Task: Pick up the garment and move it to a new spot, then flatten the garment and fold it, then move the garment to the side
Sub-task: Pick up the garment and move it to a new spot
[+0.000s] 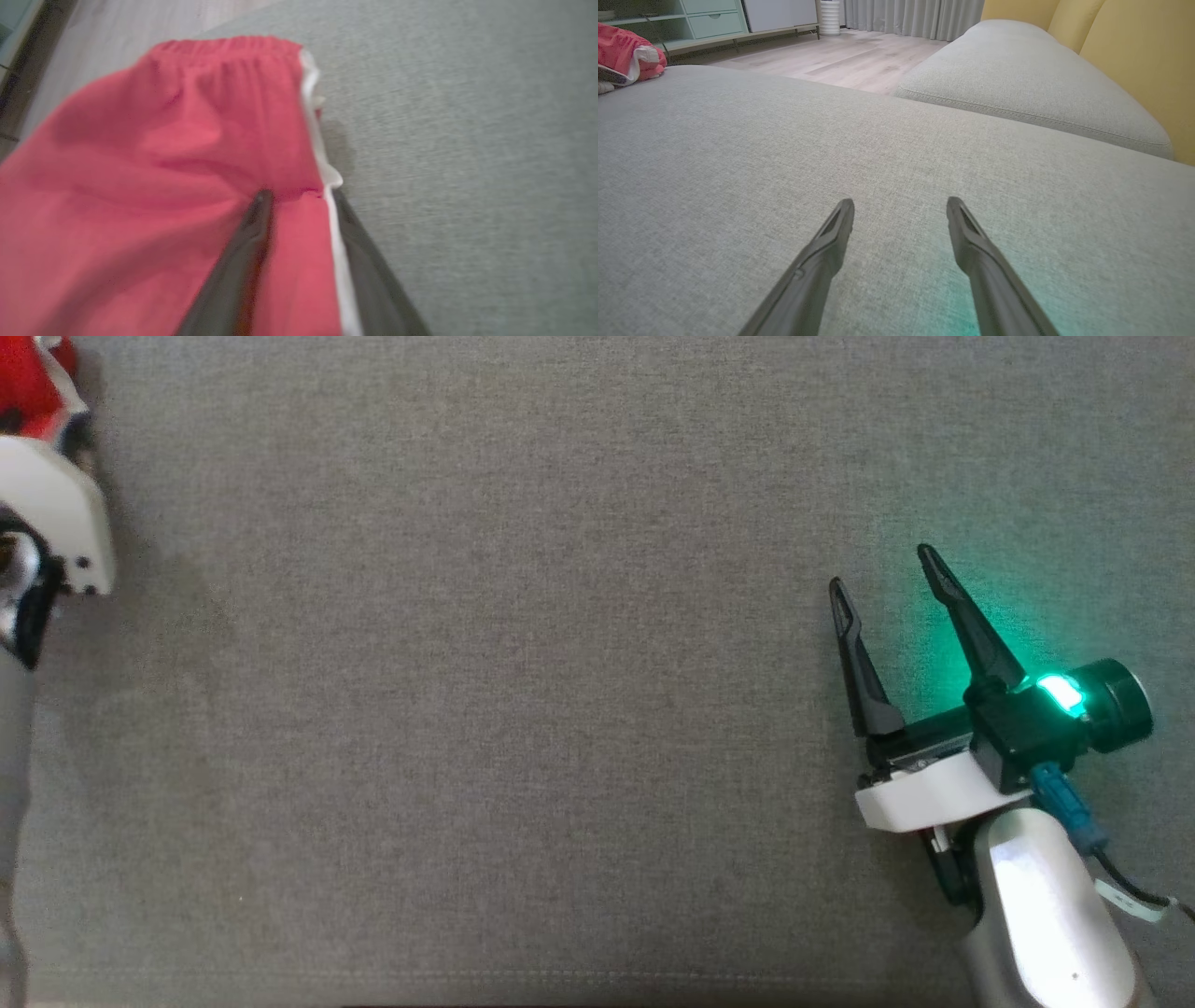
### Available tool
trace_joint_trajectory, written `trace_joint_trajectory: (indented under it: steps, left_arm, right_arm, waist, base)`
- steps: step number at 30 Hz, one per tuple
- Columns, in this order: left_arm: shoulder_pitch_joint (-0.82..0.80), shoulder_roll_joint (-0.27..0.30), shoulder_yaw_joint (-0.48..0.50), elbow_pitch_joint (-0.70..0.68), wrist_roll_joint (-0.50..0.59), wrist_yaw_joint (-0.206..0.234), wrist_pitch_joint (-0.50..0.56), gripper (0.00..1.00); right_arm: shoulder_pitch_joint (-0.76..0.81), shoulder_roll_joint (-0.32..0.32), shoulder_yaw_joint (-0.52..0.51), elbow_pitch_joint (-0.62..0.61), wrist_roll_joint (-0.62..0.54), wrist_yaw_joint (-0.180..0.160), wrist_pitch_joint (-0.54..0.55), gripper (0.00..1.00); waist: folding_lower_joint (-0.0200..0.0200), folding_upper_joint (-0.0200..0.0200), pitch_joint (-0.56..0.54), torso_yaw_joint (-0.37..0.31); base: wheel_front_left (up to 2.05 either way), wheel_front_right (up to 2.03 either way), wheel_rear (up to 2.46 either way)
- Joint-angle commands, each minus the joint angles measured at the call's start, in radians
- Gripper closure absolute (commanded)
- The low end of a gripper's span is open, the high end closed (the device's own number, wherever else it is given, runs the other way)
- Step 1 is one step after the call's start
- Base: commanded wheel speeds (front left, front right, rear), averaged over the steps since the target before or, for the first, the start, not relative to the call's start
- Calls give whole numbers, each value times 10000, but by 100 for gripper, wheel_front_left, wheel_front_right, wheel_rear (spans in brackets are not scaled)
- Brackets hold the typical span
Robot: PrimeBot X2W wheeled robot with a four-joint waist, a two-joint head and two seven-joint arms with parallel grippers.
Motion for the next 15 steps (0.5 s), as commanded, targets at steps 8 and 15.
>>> trace_joint_trajectory:
  steps: [8,15]
  left_arm:
    - [-680,946,307,-113,115,333,-1063,100]
    - [-928,1041,33,-306,226,188,-1804,100]
  right_arm:
    - [-85,-31,361,25,233,-7,-90,0]
    - [1,-31,491,511,621,-7,-274,0]
  waist:
    - [0,0,-498,116]
    - [0,0,-1636,93]
  base:
    - [0,0,0]
    - [0,0,0]
